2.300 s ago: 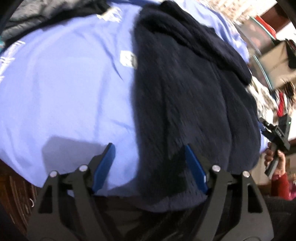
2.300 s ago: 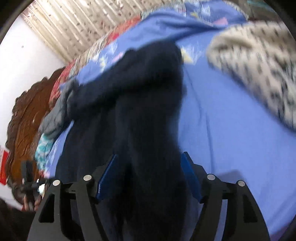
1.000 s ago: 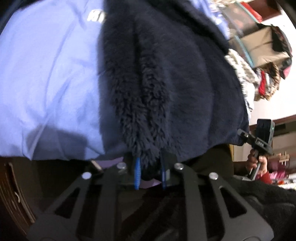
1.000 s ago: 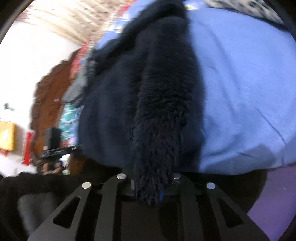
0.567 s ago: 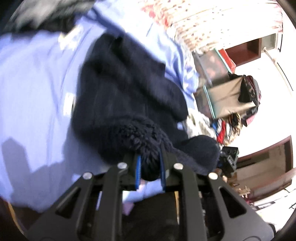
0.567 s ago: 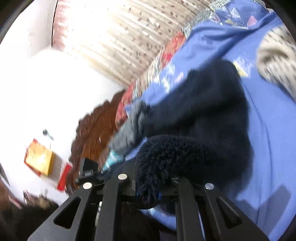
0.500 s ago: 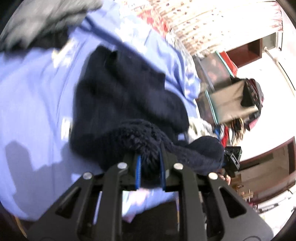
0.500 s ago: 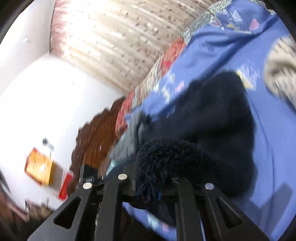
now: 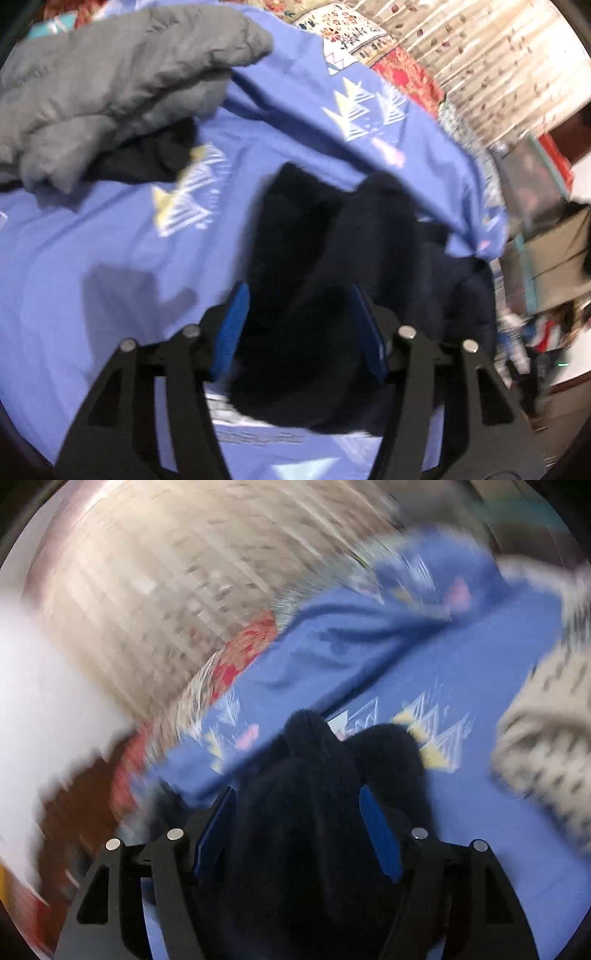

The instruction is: Fold large clothes

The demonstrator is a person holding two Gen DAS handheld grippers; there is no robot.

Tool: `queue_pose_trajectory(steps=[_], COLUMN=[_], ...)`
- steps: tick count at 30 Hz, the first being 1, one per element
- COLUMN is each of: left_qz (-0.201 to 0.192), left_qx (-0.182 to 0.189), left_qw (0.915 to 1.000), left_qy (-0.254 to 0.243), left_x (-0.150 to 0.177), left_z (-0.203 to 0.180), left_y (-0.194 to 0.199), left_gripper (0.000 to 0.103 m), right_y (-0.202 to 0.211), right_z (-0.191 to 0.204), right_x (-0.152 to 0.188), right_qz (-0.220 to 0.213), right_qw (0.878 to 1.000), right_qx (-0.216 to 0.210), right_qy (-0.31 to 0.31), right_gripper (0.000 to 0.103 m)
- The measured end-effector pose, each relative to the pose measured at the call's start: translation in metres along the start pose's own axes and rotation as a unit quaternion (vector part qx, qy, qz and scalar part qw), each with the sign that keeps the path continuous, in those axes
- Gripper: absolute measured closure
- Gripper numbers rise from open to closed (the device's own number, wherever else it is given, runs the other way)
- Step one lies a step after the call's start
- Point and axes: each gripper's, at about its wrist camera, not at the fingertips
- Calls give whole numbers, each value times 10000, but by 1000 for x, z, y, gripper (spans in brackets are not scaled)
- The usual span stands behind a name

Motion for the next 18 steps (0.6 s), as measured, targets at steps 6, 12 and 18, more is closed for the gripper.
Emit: queue_pose_trajectory(steps=[6, 12, 18], left_qz=[-240, -290, -1271], left_qx=[218, -251, -270], left_qw=[9959, 9882, 9875], left_qy=[-845, -1484, -891], left_x=[6, -7, -38], left_z=[-38, -90, -64], left_y=[8, -24, -5], left_gripper=[48, 74, 99], right_y=[-45, -121, -94], right_z=[80, 108, 93], right_x=[0, 14, -50], right_qz=[1054, 2152, -160], right_qw=[9895, 9714, 9819], right_qx=[-662, -911, -1875], right_qy=[736, 433, -221], right_gripper=[13, 66, 66])
Point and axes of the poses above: each gripper's, at about its wrist camera, not at the fingertips, and y roughly against the way its jaws point, z to its left, x to its underside, and after that the axes turned 2 degrees about x, right-handed
